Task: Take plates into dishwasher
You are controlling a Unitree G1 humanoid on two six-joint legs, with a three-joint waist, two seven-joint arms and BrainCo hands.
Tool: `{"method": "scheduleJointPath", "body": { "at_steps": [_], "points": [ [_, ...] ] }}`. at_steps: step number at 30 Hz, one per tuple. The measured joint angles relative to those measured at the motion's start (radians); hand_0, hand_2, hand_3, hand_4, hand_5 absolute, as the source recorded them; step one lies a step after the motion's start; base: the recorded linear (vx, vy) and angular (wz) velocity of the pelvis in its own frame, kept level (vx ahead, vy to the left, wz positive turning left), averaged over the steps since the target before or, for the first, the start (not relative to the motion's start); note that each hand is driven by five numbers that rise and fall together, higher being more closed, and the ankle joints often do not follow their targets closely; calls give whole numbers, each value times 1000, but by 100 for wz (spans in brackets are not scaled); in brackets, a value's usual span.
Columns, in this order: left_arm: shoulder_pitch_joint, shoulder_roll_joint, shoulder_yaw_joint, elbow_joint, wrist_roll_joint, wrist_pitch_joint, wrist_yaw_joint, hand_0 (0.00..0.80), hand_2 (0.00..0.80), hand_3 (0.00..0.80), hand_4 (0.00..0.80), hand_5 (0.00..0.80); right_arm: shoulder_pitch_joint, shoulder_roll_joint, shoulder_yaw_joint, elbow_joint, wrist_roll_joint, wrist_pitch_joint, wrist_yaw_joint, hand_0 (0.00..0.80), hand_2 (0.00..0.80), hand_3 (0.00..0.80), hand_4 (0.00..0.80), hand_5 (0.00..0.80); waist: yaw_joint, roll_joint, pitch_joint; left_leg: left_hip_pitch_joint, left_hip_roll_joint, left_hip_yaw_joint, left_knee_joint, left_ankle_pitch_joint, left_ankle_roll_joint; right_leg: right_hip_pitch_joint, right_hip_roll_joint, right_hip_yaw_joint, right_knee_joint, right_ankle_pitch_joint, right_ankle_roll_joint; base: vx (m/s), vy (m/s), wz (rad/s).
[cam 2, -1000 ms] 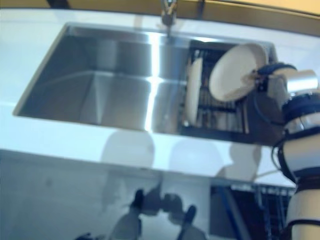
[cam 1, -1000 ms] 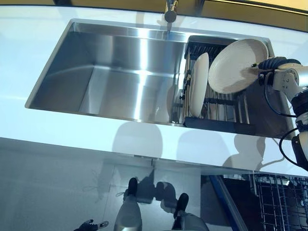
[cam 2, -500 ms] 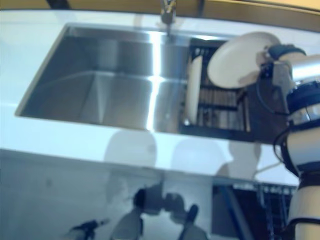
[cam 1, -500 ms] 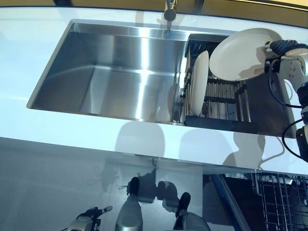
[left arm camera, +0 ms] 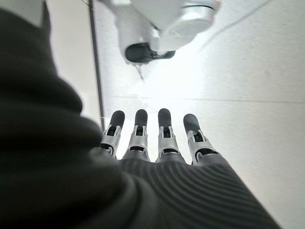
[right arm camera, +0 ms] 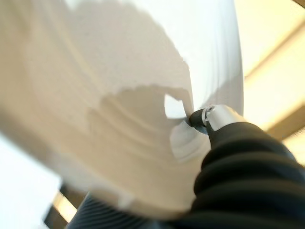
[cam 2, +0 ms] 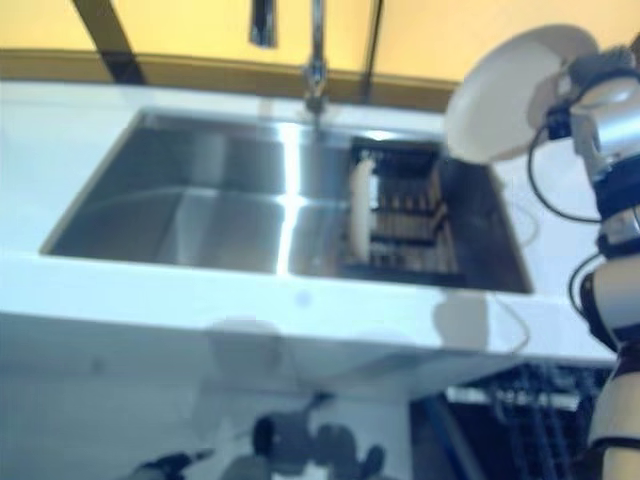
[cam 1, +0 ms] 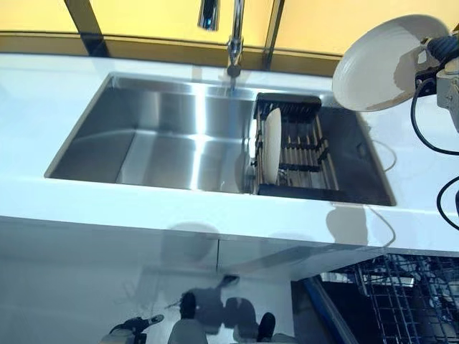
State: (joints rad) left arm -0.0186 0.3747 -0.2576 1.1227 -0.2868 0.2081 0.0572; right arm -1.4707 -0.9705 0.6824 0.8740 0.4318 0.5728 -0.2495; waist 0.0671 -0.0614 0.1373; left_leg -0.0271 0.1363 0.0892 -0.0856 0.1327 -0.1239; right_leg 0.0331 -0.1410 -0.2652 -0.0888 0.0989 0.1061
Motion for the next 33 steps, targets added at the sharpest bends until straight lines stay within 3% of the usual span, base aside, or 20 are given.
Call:
{"method": "scheduleJointPath", "body": {
  "at_steps": [7,15,16,22,25,33],
  "points": [
    [19,1,-12,12,71,-10,-10,0,0,0,0,0,-18,-47,41,-2,-113,-17,44,800,800,800,800,800,-28,-4,-77,31,10,46,-4,-8,-3,-1,7,46,-2,2,-1,-2,-39,-19],
    [47,0,-45,11,150,-29,-30,0,0,0,0,0,-18,-176,158,-41,-472,-103,161,800,800,800,800,800,-56,10,-125,55,32,108,-5,-19,-8,-22,28,115,-2,14,-12,-17,-29,-25],
    [51,0,-45,11,156,-29,-33,0,0,0,0,0,-18,-193,160,-47,-503,-112,172,800,800,800,800,800,-81,11,-129,57,35,111,-5,-20,-10,-23,31,118,-2,14,-12,-21,-28,-18],
    [67,1,-46,5,179,-50,-57,0,0,0,0,0,49,-319,166,-155,-612,-168,214,800,800,800,800,800,-130,17,-145,79,49,166,-5,-26,-21,-38,49,174,-2,18,-15,-26,-23,-26],
    [69,-1,-52,5,195,-66,-67,0,0,0,0,0,142,-383,139,-164,-617,-203,225,800,800,800,800,800,-162,23,-148,93,54,191,-6,-32,-24,-40,55,200,-2,18,-16,-18,-5,-28],
    [77,-5,-55,5,195,-88,-83,0,0,0,0,0,542,-494,-154,-227,-710,-321,224,800,800,800,800,800,-252,61,-147,104,56,254,-7,-51,-27,-71,63,262,-2,25,-11,-13,-8,-24]
  ]
}}
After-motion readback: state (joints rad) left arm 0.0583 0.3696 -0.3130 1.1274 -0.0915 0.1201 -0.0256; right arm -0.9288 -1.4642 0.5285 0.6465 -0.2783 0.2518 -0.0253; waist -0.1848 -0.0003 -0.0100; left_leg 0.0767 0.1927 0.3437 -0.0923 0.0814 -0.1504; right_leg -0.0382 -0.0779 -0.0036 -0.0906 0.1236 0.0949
